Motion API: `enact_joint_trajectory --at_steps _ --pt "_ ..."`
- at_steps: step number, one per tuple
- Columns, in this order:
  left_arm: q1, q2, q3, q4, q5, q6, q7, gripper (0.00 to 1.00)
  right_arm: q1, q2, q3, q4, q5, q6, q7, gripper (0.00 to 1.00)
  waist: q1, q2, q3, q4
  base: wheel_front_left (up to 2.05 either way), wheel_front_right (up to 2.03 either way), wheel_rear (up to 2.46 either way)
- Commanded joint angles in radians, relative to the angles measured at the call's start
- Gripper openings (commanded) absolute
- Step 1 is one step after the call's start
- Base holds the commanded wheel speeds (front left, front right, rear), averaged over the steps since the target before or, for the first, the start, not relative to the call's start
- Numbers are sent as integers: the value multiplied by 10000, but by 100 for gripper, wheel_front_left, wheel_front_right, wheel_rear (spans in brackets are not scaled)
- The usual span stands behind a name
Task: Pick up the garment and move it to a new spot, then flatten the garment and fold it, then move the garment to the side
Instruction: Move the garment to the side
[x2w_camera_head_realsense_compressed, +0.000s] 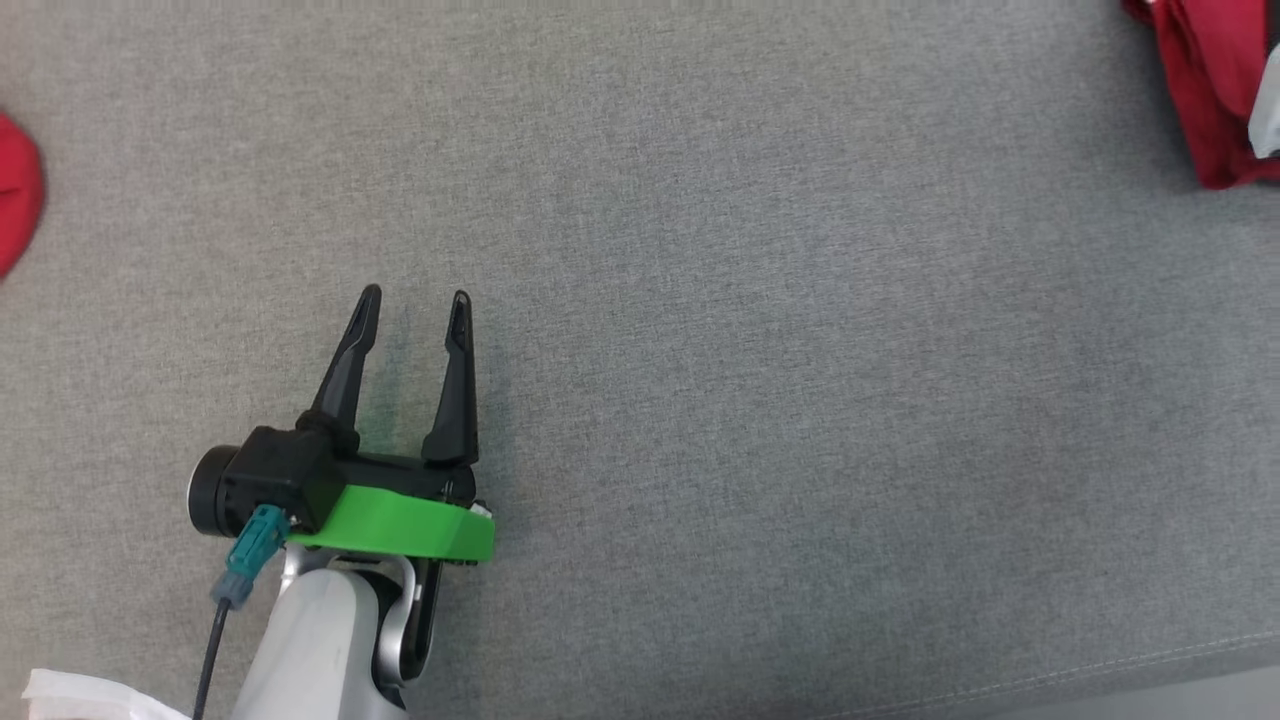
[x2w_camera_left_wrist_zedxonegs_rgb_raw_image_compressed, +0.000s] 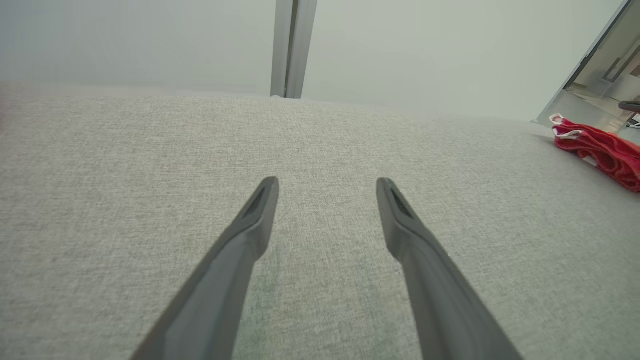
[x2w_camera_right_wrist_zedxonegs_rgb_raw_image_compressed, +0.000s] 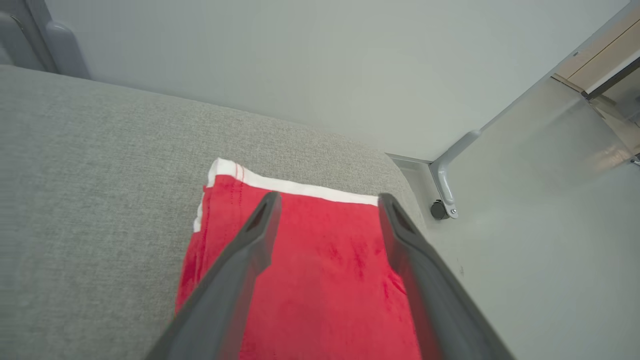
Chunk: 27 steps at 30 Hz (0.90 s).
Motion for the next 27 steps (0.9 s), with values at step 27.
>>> enact_joint_trajectory --at_steps 27 --pt "2366 41 1441 1810 -717 112 -6 100 6886 3728 -1924 -4486 -1018 -15 -1313 100 -1 0 -4662 206 0 0 0"
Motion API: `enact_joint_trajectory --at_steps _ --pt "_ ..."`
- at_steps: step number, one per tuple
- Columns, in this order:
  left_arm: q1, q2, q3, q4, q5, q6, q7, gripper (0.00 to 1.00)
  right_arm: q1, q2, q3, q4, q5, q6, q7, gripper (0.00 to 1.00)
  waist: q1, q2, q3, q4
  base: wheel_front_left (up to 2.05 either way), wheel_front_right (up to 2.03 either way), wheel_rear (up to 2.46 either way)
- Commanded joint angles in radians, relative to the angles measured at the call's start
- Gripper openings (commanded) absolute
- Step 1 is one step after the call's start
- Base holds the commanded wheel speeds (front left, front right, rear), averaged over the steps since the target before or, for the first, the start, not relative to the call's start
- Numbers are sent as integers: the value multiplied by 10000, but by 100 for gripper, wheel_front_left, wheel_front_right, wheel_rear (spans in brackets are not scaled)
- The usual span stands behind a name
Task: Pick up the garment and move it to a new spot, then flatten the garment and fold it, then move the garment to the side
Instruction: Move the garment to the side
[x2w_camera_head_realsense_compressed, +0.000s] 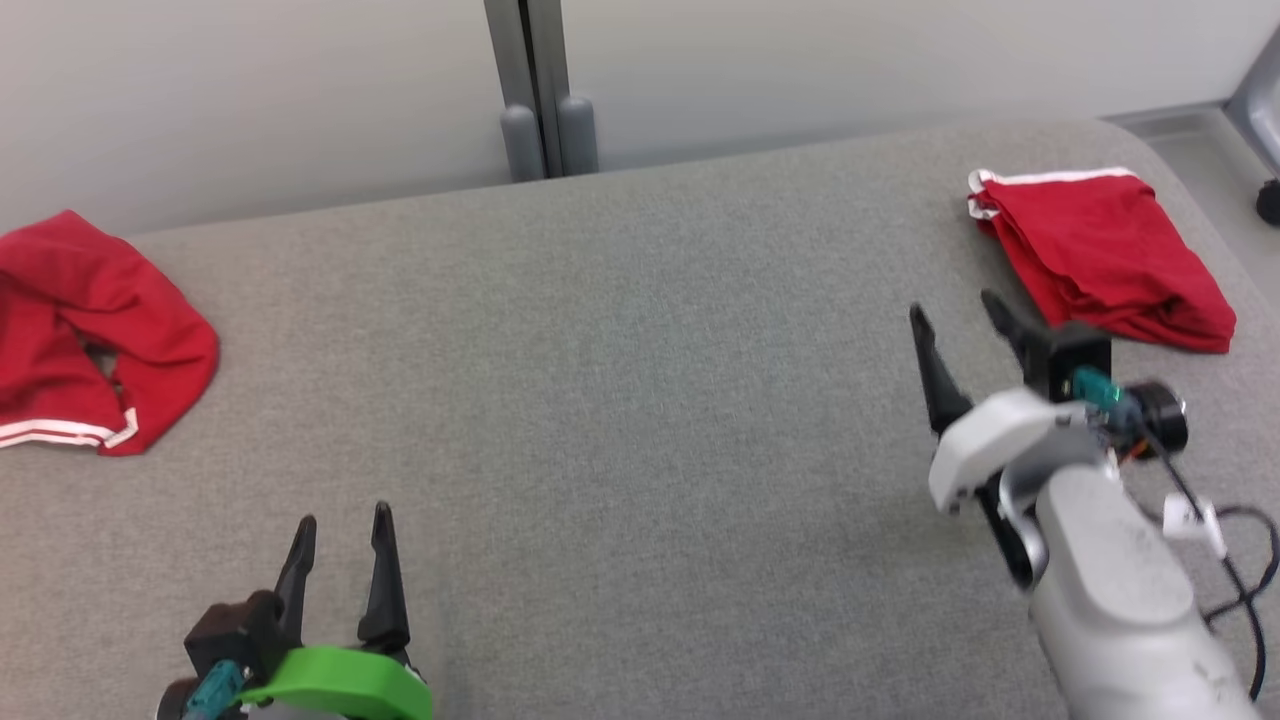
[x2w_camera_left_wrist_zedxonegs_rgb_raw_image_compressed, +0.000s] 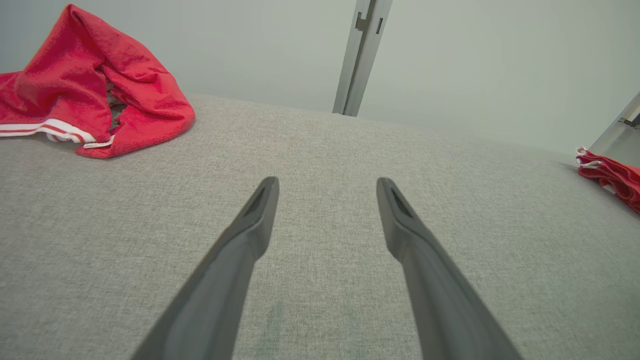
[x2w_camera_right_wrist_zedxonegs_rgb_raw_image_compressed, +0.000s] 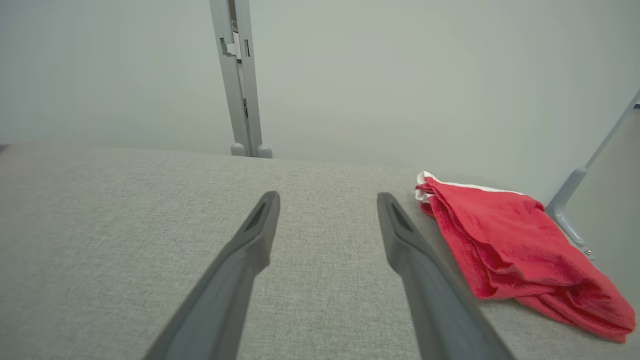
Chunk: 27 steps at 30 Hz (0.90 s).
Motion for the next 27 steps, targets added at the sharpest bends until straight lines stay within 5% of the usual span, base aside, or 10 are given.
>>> enact_joint_trajectory --at_steps 1,11,27 --pt "252 38 40 -23 -127 54 -6 100 528 114 -142 -308 -124 -15 -42 100 0 0 -522 270 0 0 0" --pt "1000 37 -80 -358 -309 222 -6 100 3323 323 -147 -2813 309 -15 -44 100 0 0 -759 465 0 0 0" --pt "1113 37 -402 -620 -442 335 -6 100 4326 335 -151 -3490 771 -15 -45 100 0 0 -817 511 0 0 0"
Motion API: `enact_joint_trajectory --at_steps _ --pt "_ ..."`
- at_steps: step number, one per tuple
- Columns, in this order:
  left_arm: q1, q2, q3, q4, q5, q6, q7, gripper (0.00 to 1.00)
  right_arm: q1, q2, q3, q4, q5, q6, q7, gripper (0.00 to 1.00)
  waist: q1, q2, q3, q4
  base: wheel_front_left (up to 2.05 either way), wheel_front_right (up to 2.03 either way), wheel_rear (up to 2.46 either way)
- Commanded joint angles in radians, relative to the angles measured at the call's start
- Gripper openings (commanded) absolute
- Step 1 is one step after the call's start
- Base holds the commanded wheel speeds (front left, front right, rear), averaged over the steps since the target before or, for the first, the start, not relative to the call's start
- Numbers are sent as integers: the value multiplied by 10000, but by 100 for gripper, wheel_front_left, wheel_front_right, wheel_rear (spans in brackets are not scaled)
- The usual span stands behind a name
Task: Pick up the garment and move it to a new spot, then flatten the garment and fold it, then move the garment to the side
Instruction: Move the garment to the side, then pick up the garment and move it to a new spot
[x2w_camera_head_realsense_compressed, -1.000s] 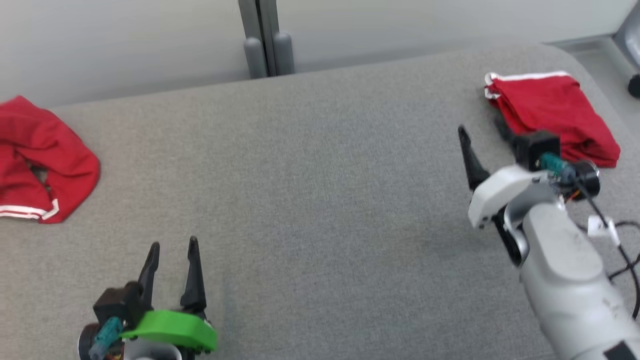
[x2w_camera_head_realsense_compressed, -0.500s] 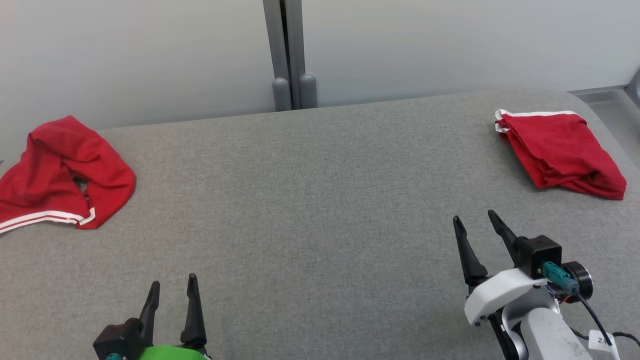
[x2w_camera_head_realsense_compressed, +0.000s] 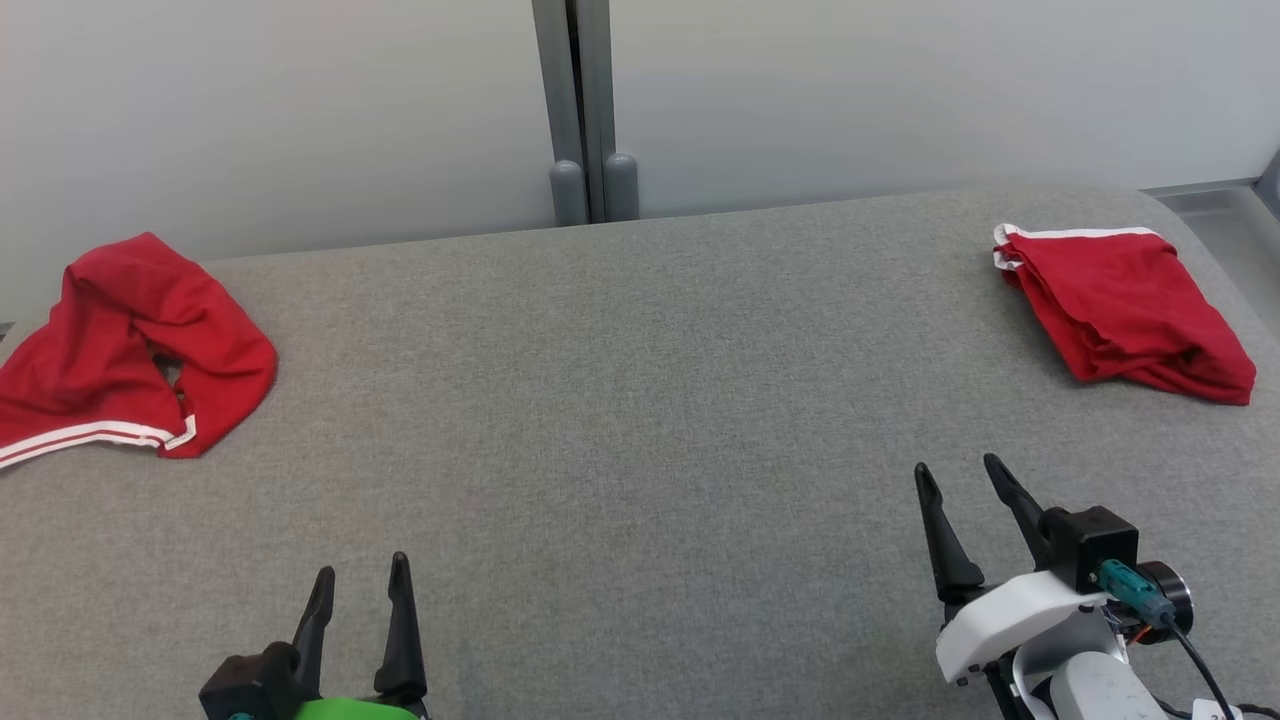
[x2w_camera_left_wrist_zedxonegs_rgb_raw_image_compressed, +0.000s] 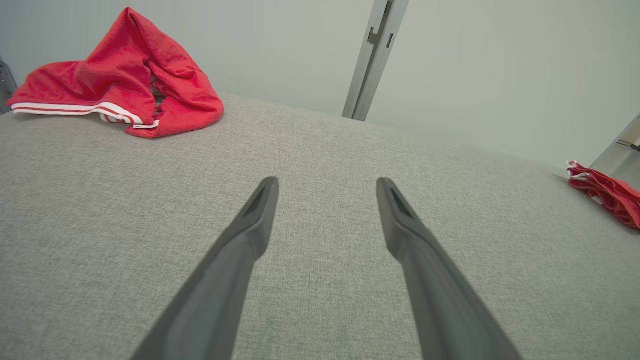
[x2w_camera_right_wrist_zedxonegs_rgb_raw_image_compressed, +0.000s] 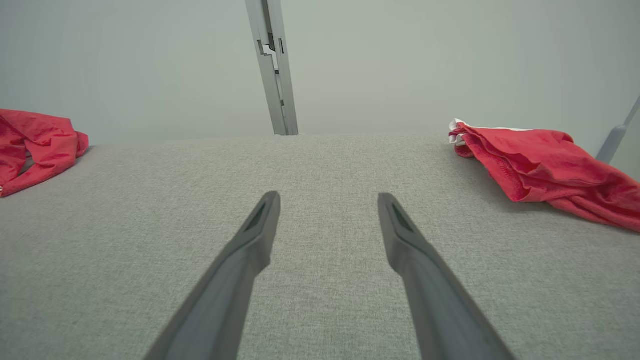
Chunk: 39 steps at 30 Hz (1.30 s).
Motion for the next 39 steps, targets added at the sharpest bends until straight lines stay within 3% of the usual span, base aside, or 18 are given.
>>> enact_joint_trajectory --at_steps 1,11,27,33,39 --pt "20 37 -11 -24 -10 52 -6 100 77 -35 -7 -44 -13 -15 -43 100 0 0 -5 3 0 0 0" --pt "-227 36 -94 52 33 35 -6 100 101 -35 -30 -38 25 -15 -43 100 0 0 -21 324 0 0 0" --pt "-339 36 20 -66 211 -16 -4 100 119 -34 328 -116 210 -15 -43 100 0 0 -12 3245 0 0 0" --pt "-238 36 30 -107 200 -39 -6 100 41 -37 617 -42 278 -15 -42 100 0 0 -17 3854 0 0 0" --pt "-203 36 17 -166 175 -24 -6 100 16 -40 749 -52 286 -15 -43 100 0 0 54 4047 0 0 0"
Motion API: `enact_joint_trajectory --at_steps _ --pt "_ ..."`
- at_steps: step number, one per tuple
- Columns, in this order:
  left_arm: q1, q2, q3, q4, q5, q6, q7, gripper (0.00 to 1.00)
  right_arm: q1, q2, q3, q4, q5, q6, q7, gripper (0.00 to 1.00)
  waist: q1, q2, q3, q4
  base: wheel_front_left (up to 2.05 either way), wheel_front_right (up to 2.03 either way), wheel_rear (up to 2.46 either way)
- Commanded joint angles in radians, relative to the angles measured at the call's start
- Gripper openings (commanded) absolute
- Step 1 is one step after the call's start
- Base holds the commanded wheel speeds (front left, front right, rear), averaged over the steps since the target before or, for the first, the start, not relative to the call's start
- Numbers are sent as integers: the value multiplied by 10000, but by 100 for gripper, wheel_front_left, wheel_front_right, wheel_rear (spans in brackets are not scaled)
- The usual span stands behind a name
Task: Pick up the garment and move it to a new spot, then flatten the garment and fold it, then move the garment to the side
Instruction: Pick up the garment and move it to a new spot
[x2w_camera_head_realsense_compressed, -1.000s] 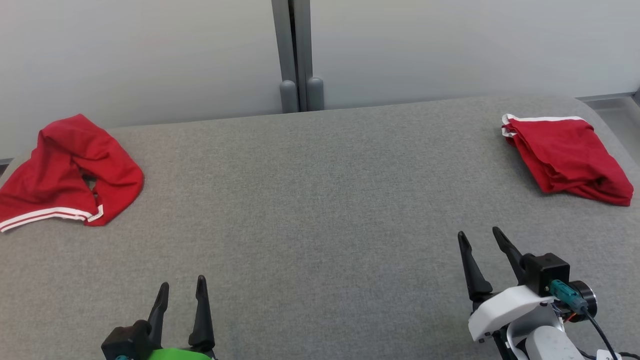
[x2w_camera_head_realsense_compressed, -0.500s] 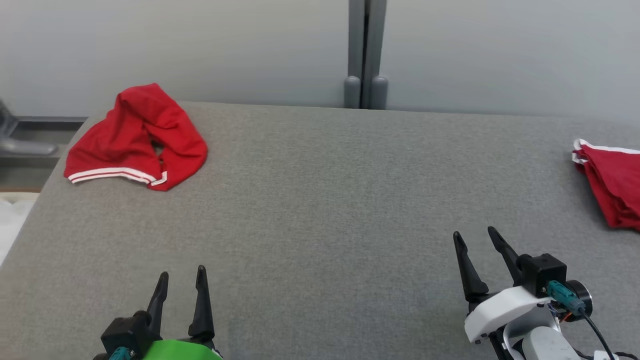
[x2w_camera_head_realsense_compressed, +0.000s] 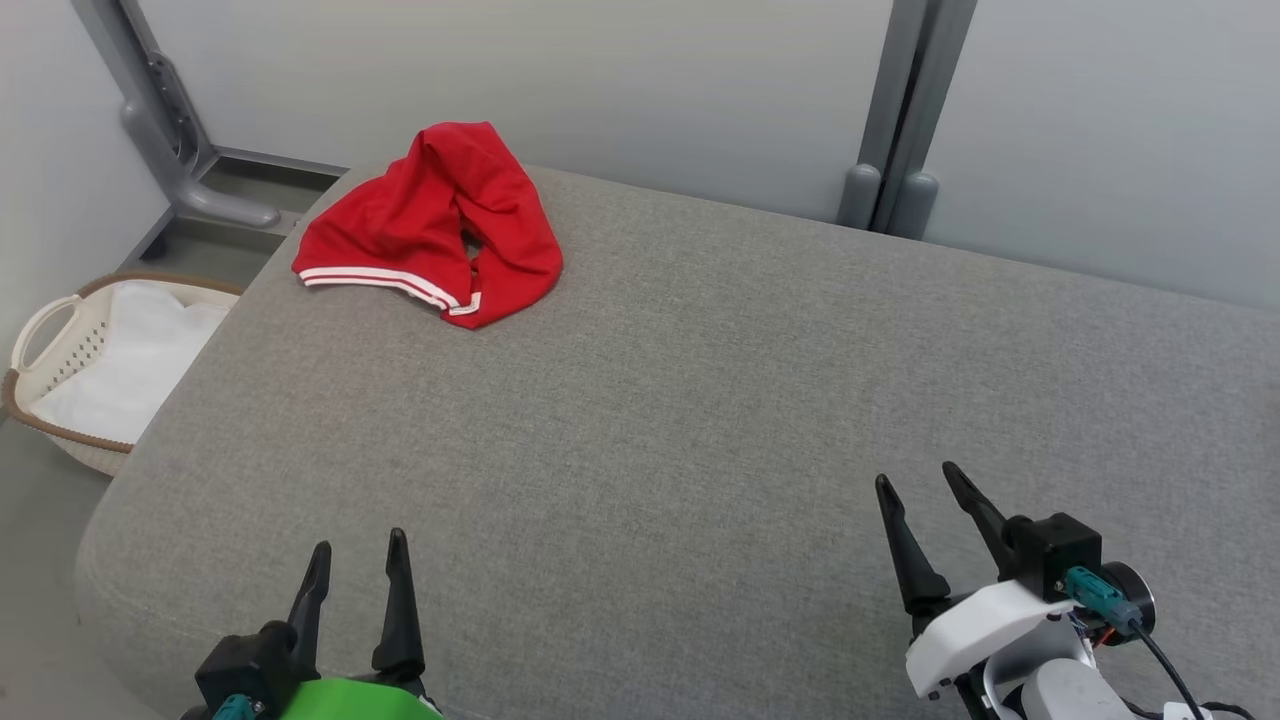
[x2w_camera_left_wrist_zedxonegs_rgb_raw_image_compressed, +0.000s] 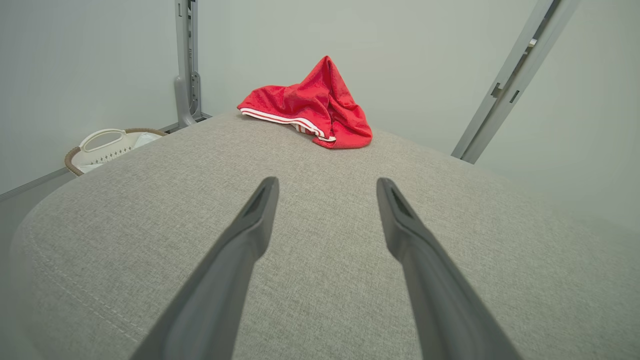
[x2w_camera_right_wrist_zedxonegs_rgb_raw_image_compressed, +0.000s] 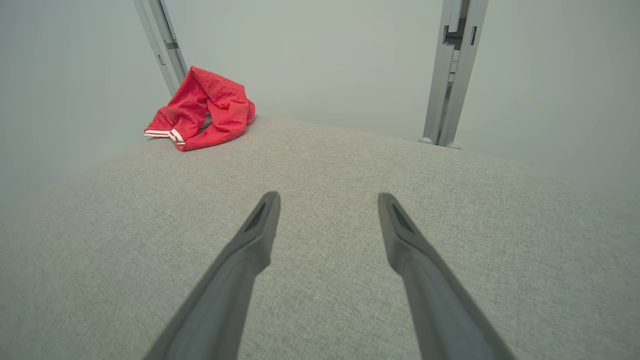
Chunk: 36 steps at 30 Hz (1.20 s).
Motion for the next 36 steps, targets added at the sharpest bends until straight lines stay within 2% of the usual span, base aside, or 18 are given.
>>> enact_joint_trajectory --at_steps 1,12,15,21,24,26,31,36 --pt "69 35 2 -38 15 -1 -6 100 -28 -48 6 19 10 -15 -45 100 0 0 63 126 0 0 0" --pt "-523 102 324 -668 216 74 -6 100 -355 -48 -140 -224 -376 -15 -45 100 0 0 744 -245 0 0 0" --pt "-1176 535 710 -987 416 -13 -6 100 -577 -46 -179 -333 -585 -15 -44 100 0 0 1072 -441 0 0 0" --pt "-3539 1995 1340 -1246 703 -168 271 100 -1132 -51 -152 -446 -972 -15 -45 100 0 0 1859 -1043 0 0 0" --pt "-4959 2739 1404 -775 722 -307 742 100 -1272 -51 -180 -514 -1217 -15 -44 100 0 0 2335 -1308 0 0 0" --pt "-5822 3021 1374 -225 514 -389 1045 100 -1369 -43 -143 -521 -1421 -15 -45 100 0 0 2686 -1486 0 0 0" --pt "-7353 3360 1379 1400 159 -435 1709 100 -1674 -46 24 -632 -1702 -15 -32 100 0 0 3494 -2017 0 0 0" --pt "-8303 3448 1222 3434 -123 -503 2139 100 -1884 -48 -40 -928 -2028 -15 66 100 0 0 4240 -2432 0 0 0"
